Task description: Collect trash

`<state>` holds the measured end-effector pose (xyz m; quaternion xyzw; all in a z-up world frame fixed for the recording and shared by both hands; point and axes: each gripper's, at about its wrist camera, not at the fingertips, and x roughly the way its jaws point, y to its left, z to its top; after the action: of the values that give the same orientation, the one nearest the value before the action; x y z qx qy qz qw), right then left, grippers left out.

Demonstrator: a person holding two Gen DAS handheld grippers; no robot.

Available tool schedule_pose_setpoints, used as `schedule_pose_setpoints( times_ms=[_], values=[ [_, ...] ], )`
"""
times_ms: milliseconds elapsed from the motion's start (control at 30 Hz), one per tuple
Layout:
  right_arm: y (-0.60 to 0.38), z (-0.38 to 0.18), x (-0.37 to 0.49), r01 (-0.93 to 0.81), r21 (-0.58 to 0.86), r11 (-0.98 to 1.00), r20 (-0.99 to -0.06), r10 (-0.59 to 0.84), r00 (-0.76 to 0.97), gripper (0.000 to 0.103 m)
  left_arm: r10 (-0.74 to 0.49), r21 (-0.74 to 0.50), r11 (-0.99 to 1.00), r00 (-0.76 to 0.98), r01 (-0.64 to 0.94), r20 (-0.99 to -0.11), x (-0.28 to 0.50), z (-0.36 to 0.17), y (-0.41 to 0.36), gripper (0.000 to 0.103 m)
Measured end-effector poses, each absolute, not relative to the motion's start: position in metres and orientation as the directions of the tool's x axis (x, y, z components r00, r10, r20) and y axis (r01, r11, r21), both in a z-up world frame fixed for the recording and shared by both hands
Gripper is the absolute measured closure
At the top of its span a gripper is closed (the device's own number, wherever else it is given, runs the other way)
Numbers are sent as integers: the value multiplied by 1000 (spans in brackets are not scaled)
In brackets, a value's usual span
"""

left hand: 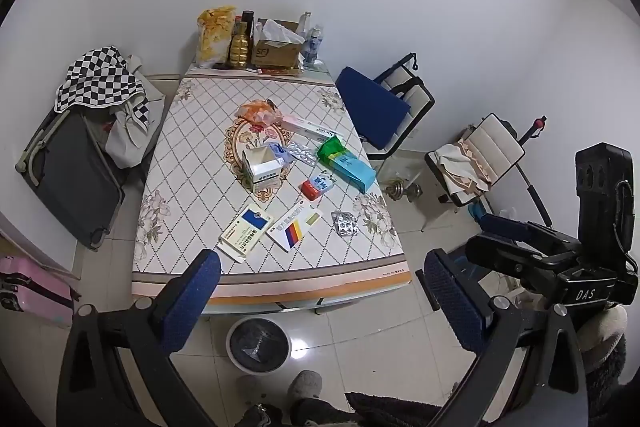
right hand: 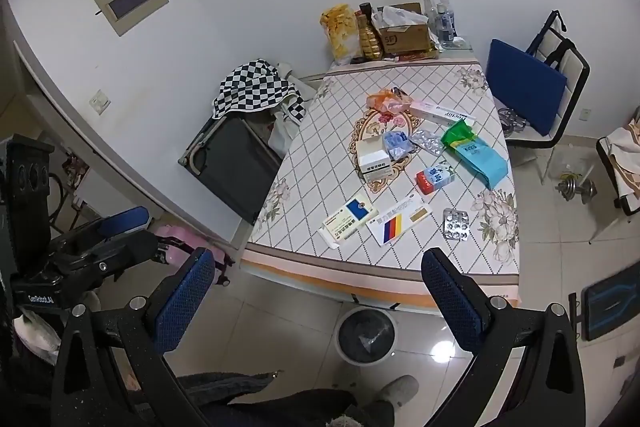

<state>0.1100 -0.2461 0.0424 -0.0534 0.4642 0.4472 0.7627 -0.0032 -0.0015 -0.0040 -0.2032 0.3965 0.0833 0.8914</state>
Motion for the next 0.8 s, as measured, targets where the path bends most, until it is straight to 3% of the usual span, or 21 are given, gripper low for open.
schedule_pose_setpoints(
  times_ms=[800],
  values=[
    [-252, 40, 110, -733, 340, 589, -751, 639, 165, 0, -27, -306, 904, 673, -300, -739, 1, -1, -7, 0]
  ],
)
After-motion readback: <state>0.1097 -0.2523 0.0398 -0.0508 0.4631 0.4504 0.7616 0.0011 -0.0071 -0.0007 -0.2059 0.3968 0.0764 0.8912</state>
